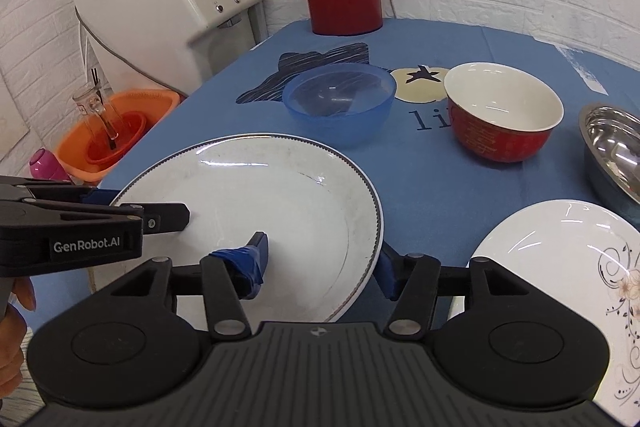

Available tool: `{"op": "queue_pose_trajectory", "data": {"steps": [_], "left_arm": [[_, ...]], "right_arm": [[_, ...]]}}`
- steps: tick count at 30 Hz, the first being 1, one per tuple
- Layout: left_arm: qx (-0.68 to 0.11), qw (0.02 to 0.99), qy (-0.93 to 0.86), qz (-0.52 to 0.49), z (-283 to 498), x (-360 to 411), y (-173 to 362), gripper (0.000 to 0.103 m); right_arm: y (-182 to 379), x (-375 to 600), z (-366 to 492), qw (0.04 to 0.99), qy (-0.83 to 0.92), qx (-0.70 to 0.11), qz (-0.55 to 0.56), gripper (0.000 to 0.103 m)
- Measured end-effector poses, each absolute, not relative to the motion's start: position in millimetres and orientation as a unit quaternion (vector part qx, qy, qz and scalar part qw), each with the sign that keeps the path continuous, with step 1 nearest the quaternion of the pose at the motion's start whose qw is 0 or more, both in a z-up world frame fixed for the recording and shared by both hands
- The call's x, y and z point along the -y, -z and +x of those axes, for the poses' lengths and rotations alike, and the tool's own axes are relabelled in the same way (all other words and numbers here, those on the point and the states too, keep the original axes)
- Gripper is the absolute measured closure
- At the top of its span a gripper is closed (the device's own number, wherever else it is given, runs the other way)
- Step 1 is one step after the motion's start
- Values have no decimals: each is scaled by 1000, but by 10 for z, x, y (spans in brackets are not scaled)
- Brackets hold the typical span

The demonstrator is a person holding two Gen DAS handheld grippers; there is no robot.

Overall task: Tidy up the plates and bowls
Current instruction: 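Lower the gold-rimmed plate onto the smaller white plate with the right tool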

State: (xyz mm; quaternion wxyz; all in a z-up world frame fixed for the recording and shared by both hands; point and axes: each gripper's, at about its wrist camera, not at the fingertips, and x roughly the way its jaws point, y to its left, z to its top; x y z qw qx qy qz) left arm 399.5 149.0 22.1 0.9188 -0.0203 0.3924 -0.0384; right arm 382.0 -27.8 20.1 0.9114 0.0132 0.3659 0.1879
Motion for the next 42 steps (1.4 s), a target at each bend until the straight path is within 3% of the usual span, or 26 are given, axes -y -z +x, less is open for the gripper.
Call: {"op": "queue_pose_trajectory", "data": {"steps": [15,26,36,39,41,42], "left_arm": [[-349,936,41,-19,3117,-1414,-631,71],[-359,932,52,-10,2324,-1294,-380,71],[-382,920,76,-40,2182,-1320,-124,71],[-390,914,98,-61,2197,-1354,-91,59],[-391,912,104,-73,2199,-1381,-83,58],[-390,911,109,-80,2196,-1400,-87,51]], "right_arm": [[-475,388,3044,919,-199,-339,43,59],[-295,473,2334,921,-189,-336,51,57],[-122,495,2175,926,-178,-331,30,57],[-92,531,2182,925,-181,-331,31,57],[-37,542,2209,919,-180,-348,36,57],[-6,549,2212,917,-184,-352,43,56]]}}
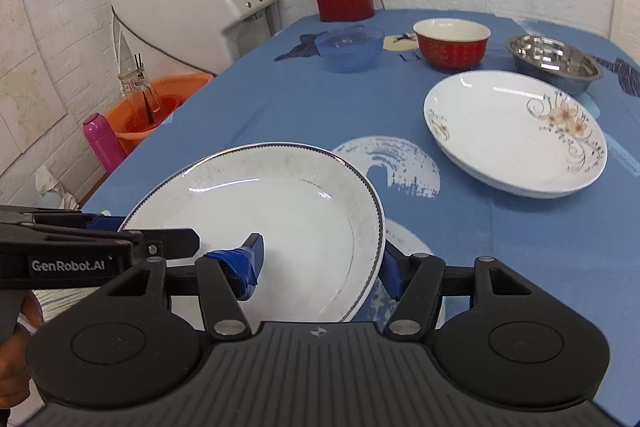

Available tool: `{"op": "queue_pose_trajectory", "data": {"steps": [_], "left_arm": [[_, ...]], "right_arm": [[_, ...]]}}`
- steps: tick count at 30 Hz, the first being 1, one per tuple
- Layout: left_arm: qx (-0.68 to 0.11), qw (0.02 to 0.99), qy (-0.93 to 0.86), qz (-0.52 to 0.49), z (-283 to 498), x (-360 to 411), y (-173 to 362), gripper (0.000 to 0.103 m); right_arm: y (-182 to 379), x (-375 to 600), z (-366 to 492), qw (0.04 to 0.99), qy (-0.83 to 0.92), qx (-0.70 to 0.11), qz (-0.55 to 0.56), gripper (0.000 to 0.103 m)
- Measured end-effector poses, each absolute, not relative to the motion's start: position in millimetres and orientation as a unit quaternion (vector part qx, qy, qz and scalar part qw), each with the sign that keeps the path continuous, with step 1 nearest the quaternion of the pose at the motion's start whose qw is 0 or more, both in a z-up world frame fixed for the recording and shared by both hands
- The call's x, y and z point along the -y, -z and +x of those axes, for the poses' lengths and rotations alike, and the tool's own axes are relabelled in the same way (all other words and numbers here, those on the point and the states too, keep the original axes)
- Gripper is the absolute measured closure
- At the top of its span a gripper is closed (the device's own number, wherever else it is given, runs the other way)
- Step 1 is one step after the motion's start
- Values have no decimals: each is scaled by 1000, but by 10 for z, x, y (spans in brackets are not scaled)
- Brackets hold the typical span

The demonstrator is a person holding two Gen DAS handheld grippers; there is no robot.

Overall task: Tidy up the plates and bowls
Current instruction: 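Lower the gold-rimmed plate onto the smaller white plate with the right tool, then open the right tool and pull it away from the stacked plates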

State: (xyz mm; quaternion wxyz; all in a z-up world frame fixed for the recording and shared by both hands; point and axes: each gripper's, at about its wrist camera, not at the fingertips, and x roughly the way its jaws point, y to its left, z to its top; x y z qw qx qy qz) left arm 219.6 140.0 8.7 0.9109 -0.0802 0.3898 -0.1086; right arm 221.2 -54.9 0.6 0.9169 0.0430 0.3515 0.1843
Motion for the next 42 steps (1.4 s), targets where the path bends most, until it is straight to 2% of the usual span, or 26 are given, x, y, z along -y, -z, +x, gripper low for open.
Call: {"op": "queue_pose_trajectory", "data": {"steps": [1,5,8,12,14,21,29,38,42], "left_arm": [[-390,909,116,-89,2194,-1422,-99,47],[-401,900,133,-109,2205,-1516,-141,46],[-413,889,154,-122,2196,-1589,-183,40],[-429,884,158,-97,2155,-1588,-245,37],[-449,879,143,-71,2141,-1590,-218,37],[-428,890,138,-79,2021,-1676,-226,36],[-408,901,126,-70,2032,-1523,-317,36],[-374,916,131,-63,1898,-1244,-494,34],[-365,918,137,-67,1825,-1118,-567,32]], "right_arm": [[3,550,2203,919,-186,-346,43,57],[5,513,2206,920,-187,-343,27,56],[12,525,2225,922,-187,-337,25,57],[44,512,2293,920,-186,-344,25,57],[53,501,2305,920,-185,-345,23,57],[-16,552,2224,921,-186,-338,48,56],[-98,845,1872,923,-163,-329,117,56],[77,1349,1389,908,-66,-350,221,56],[89,1595,1207,914,-46,-315,250,56]]}}
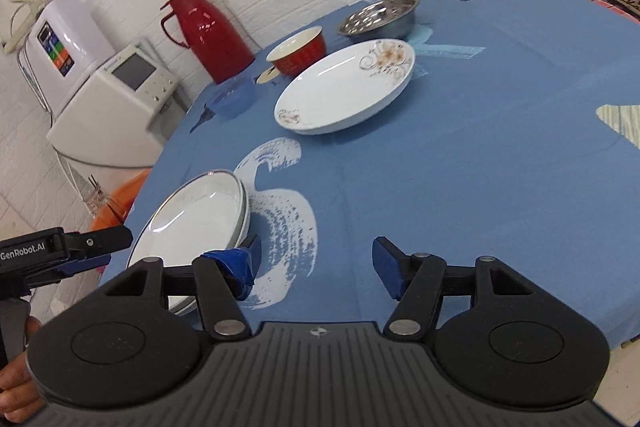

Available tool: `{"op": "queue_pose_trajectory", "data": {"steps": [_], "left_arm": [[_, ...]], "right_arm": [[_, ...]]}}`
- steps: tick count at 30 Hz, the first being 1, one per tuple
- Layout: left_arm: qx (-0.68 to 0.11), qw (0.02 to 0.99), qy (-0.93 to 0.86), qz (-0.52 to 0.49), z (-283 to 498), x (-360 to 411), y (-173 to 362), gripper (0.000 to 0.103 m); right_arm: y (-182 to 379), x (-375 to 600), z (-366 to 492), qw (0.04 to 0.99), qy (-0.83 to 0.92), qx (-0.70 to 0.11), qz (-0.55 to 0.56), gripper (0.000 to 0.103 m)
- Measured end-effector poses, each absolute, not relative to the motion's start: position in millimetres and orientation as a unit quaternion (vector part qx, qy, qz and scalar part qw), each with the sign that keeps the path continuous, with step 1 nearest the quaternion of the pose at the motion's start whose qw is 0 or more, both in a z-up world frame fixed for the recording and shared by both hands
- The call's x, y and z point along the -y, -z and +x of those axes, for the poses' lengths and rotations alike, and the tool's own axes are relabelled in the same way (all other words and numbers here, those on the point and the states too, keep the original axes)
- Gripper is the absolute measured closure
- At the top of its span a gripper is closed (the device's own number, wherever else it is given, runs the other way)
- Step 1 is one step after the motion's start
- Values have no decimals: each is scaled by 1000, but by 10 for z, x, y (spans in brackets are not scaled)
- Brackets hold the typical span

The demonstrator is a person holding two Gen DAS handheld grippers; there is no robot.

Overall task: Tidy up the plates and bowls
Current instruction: 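Open the right tool and pull it away from the stacked plates, then move the right tool to the rim of the white floral plate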

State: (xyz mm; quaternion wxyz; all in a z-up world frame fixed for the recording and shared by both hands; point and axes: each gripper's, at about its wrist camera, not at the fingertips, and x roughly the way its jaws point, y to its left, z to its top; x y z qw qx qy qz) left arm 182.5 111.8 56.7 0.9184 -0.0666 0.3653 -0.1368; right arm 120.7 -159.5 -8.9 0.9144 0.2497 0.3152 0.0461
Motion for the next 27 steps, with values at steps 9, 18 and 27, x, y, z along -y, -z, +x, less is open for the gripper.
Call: {"op": "queue_pose_trajectory", "data": {"steps": [9,18,27], "left_arm": [[-380,907,166,-68,2170,-735,-584,32],[-420,886,176,-84,2889,-412,-462,32],[-454,867,206,-24,3798,-82,-467,32]], "right_arm": [[283,2000,1325,900,-35,-330,281,55],[373,2308,1617,904,-11,-313,289,55],[113,2469,2524,916,-34,-338,212,55]]}}
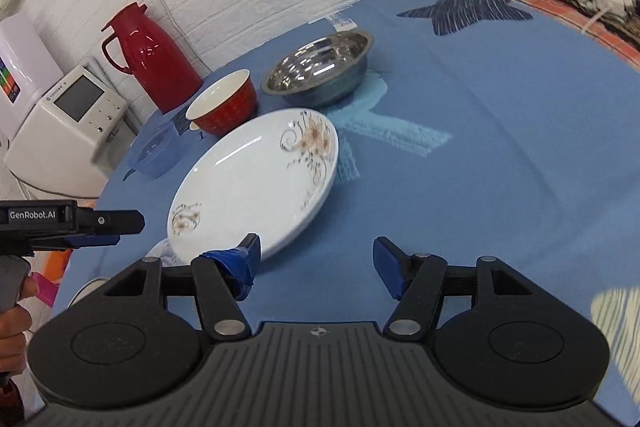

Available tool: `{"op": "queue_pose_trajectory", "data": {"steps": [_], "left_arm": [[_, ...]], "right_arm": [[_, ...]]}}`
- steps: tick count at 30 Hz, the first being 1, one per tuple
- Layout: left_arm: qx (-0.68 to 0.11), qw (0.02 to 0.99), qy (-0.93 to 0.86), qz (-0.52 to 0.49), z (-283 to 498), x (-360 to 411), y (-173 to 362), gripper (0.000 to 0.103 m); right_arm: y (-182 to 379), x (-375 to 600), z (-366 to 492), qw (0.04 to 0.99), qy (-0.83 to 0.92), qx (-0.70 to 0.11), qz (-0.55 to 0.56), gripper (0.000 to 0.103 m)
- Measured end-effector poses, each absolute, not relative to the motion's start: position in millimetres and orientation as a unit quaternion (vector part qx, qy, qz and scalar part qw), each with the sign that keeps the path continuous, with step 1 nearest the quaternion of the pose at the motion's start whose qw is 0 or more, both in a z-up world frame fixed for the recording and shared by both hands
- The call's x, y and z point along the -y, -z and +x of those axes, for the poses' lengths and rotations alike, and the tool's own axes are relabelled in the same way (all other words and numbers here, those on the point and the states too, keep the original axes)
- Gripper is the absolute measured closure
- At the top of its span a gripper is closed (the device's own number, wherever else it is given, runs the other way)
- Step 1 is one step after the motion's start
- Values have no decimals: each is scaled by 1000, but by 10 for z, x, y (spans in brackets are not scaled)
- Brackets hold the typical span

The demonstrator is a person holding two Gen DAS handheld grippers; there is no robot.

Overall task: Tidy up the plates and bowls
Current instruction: 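Move the right tool to the rim of the white floral plate, then close the right tool on the floral plate rim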

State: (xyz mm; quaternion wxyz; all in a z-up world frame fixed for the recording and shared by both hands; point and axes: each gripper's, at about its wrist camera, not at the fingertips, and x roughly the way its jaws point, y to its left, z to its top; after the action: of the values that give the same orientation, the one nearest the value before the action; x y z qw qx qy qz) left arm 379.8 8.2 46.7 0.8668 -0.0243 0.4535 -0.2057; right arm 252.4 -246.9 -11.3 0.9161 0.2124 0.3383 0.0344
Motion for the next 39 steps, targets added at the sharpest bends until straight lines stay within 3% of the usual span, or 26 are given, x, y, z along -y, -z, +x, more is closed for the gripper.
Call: {"op": "queue_pose_trajectory", "data": {"steps": [7,21,23,27,31,39], "left_arm": [[-515,828,220,-31,4325,111,-251,32],[-521,822,230,-31,4436,230,-72,32],[-517,825,227,-26,4421,255,-67,36],[-503,837,214,13,4354,307,-79,76],[-503,839,210,-3,4361,258,-77,81],[-513,835,201,-14,4368,208,-89,81]], "right_arm": [[177,2418,3462,896,-34,-424,132,54],[207,2208,3628,905,-58,-419,43,49],[213,2164,3624,907,-84,-411,47,49],[237,2164,3595,915,-89,-393,29,61],[224,2206,3609,914,-85,-396,38,67],[203,2237,3530,904,-78,-407,108,63]]}}
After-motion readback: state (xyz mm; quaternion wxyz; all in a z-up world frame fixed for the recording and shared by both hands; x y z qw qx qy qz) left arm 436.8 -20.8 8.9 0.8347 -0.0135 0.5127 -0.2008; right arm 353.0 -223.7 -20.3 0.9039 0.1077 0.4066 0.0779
